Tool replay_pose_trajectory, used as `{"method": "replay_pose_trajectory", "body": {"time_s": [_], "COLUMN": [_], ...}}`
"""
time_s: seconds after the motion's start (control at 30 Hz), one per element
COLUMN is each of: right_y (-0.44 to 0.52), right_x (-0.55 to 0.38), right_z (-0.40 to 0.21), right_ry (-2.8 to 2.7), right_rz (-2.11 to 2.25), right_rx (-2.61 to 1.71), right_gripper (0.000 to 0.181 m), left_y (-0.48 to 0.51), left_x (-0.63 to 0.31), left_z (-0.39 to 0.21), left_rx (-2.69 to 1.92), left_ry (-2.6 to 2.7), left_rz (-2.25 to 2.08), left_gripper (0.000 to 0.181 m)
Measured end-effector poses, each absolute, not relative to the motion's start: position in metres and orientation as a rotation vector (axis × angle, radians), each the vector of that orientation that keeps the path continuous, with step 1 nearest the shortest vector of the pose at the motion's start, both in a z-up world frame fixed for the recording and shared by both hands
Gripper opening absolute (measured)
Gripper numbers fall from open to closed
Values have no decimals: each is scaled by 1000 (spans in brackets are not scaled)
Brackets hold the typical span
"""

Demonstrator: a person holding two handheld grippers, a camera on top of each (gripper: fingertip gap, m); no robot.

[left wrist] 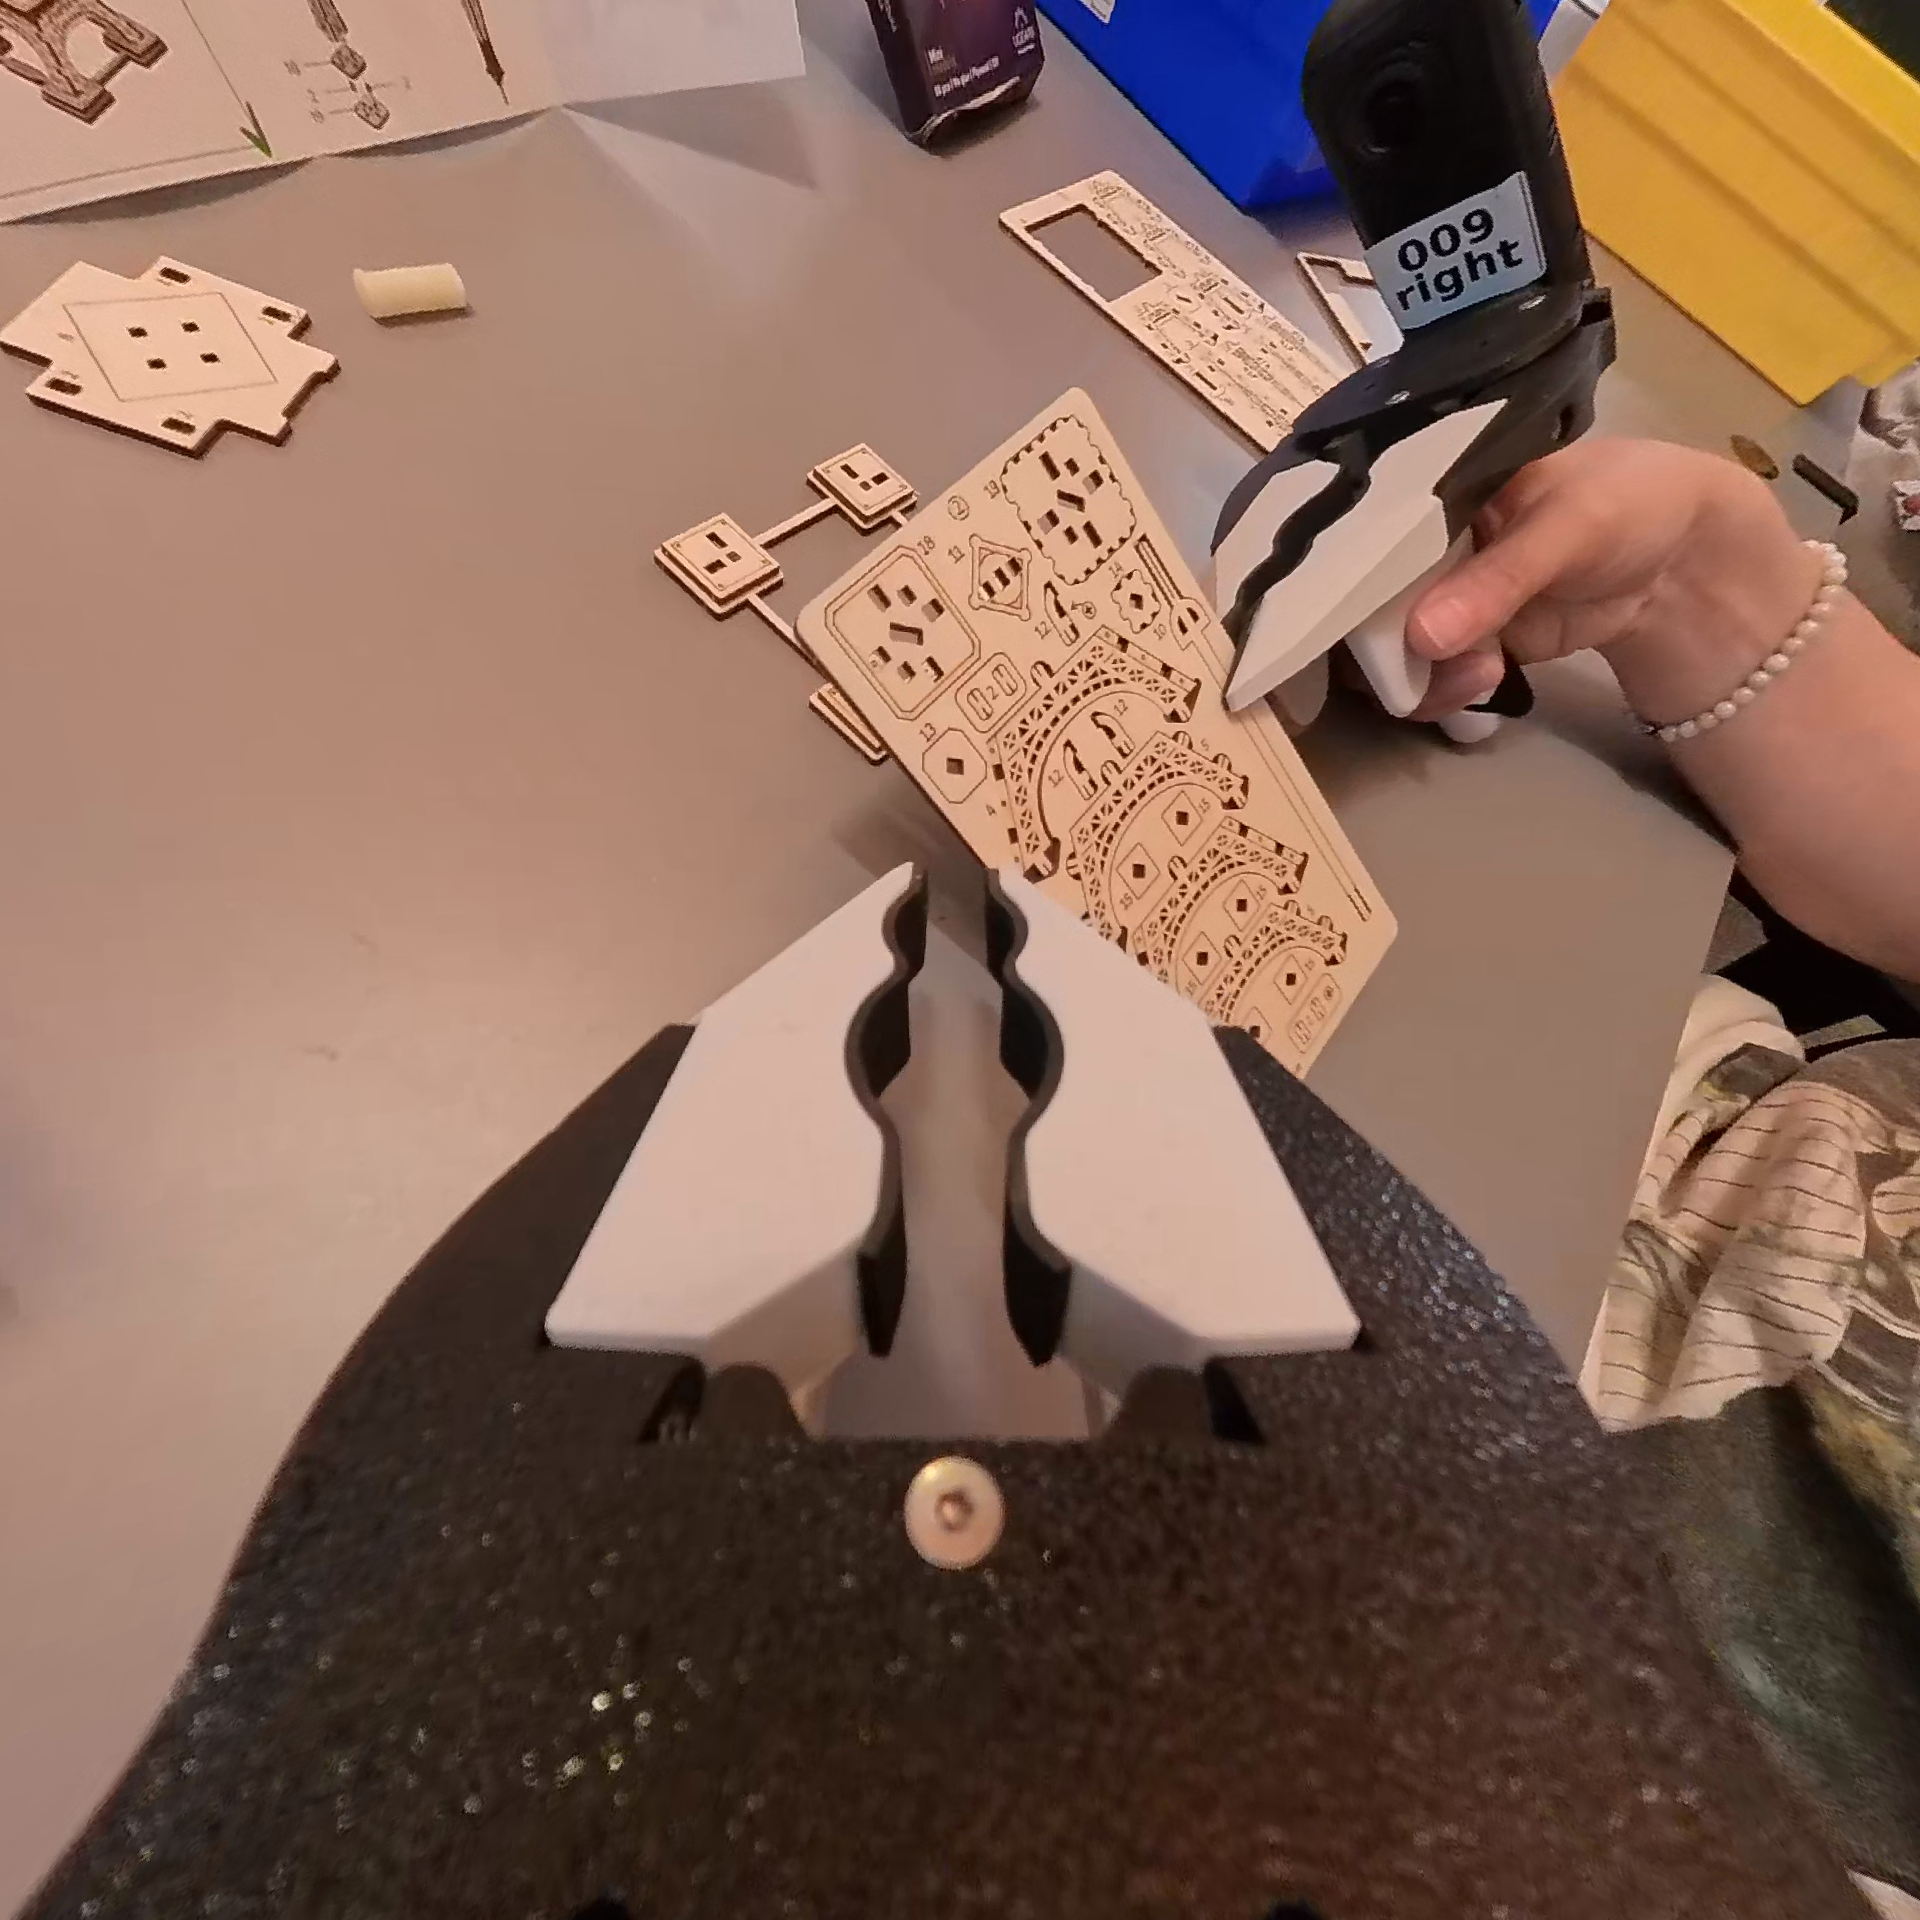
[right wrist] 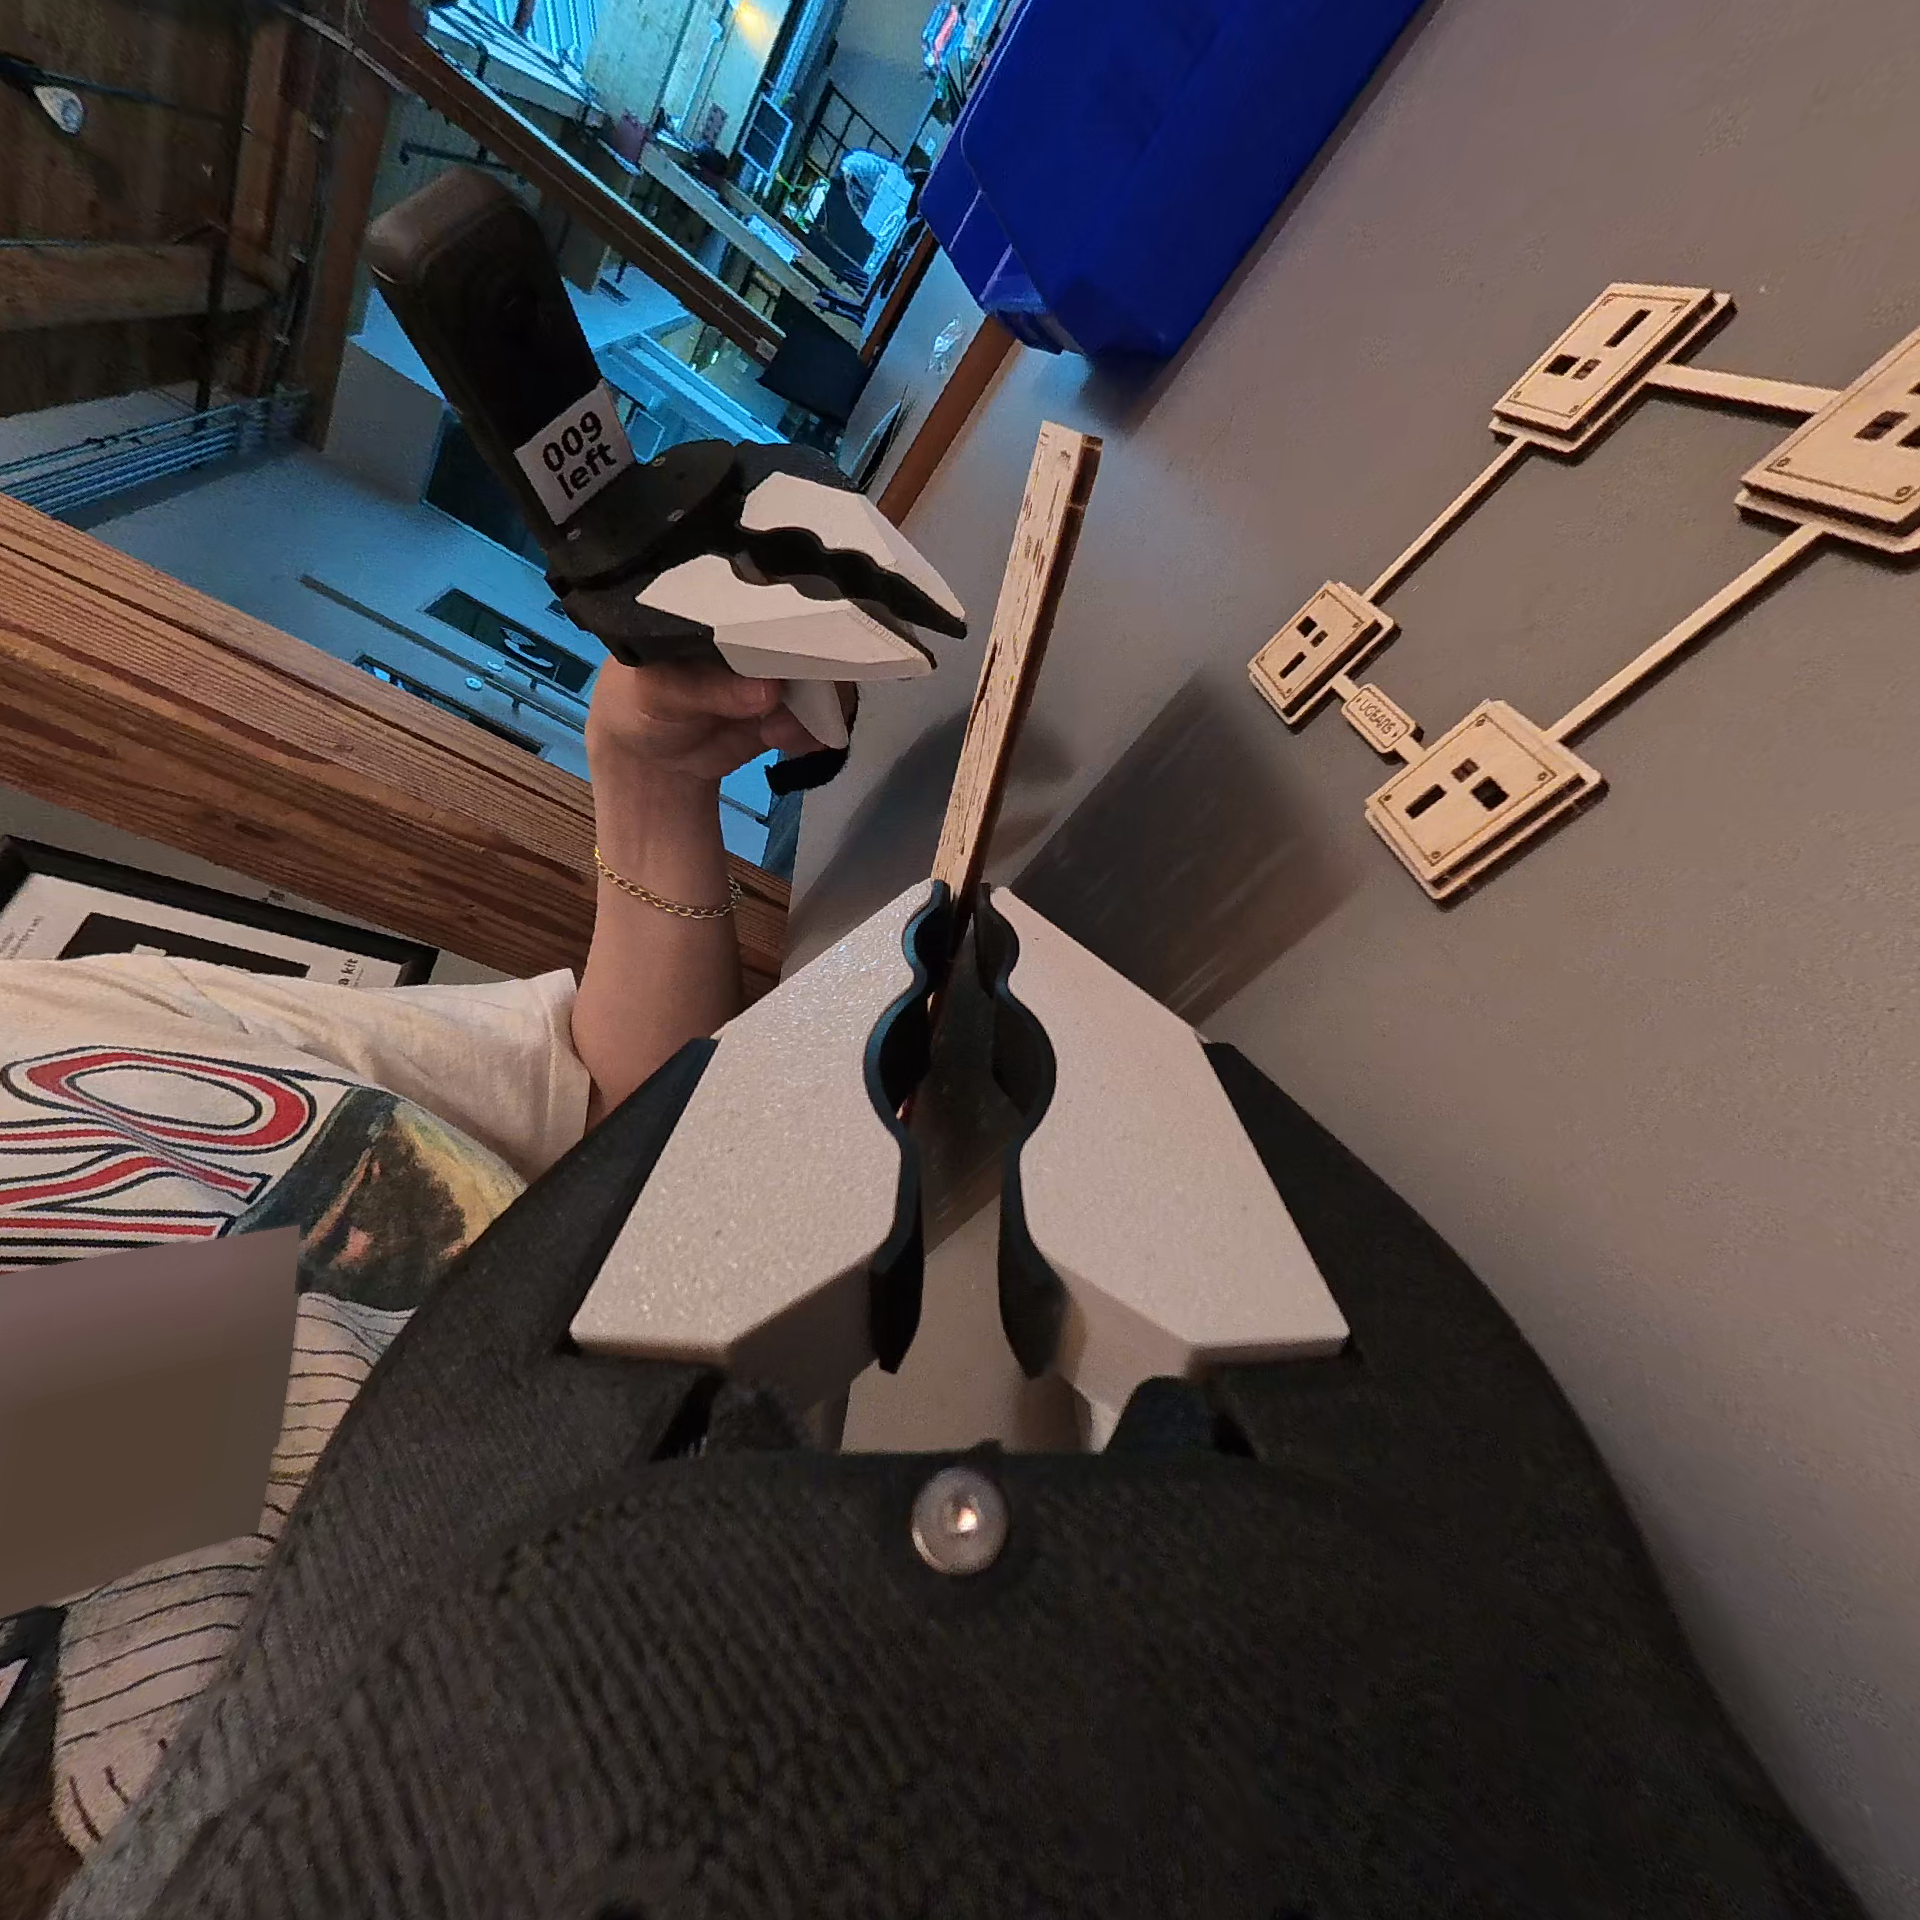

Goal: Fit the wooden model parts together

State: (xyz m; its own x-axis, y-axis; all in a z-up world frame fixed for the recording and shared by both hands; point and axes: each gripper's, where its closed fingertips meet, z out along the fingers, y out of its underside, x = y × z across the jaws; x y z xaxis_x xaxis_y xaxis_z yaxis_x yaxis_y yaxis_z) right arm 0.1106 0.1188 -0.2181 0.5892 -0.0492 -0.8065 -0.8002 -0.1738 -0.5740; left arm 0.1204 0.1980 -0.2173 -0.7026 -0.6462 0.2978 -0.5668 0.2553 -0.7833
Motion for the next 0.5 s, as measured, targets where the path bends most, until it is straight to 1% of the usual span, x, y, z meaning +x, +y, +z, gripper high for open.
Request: {"method": "replay_pose_trajectory", "body": {"time_s": [0.5], "right_y": [119], "right_x": [111], "right_z": [-219], "right_ry": [729], "right_rz": [784], "right_rx": [-1625], "right_gripper": [2], "left_y": [197], "left_x": [118], "left_z": [-209], "left_rx": [-1122], "left_ry": [2408], "left_rz": [-1442], "left_gripper": [8]}}
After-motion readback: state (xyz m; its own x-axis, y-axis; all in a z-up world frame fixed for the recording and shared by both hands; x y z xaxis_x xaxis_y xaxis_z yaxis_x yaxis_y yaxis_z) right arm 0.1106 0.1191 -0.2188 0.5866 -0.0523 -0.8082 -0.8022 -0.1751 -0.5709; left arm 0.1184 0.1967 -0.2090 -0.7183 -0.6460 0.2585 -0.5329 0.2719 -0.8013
